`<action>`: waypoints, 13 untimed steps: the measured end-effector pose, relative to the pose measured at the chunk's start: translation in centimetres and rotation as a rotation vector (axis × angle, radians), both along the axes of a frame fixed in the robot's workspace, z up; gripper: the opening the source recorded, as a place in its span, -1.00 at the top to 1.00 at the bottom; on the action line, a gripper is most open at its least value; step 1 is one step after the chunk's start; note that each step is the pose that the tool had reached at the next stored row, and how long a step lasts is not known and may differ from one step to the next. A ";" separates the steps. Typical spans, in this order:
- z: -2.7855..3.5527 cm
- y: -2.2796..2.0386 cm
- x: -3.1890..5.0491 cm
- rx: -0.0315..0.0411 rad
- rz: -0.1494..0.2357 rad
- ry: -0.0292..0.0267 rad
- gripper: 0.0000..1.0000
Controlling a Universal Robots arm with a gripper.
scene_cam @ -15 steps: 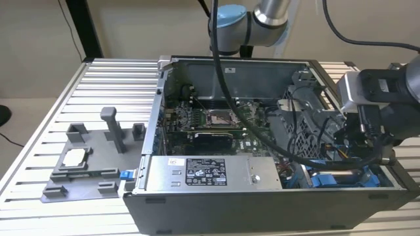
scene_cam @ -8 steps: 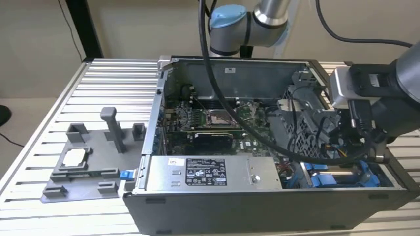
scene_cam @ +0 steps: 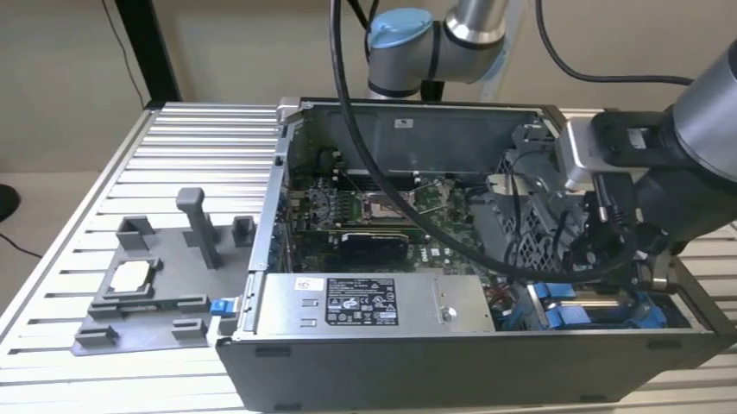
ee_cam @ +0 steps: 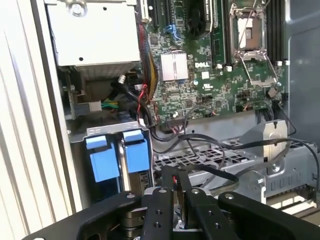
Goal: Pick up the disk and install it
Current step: 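Insert the second disk wire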
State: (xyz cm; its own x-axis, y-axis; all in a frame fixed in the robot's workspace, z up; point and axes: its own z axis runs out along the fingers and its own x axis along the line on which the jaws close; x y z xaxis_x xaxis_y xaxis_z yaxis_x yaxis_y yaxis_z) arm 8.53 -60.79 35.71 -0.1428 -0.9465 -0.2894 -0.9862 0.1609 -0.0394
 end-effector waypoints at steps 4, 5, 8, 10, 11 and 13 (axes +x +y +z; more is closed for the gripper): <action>0.01 0.03 -0.38 -0.0573 0.000 -0.0016 1.00; 0.01 0.04 -0.45 -0.0720 0.000 -0.0020 1.00; 0.01 0.14 -0.69 -0.1258 0.000 -0.0034 1.00; 0.00 0.26 -0.83 -0.1631 0.000 -0.0050 1.00; 0.00 0.48 -0.87 -0.1785 0.000 -0.0076 1.00; 0.01 1.16 -0.87 -0.1934 -0.001 -0.0203 1.00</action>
State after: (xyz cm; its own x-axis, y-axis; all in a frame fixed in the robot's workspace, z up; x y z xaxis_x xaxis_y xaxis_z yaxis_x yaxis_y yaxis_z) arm 7.66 -59.63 35.72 -0.1401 -0.9846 -0.1050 -0.9847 0.1497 -0.0895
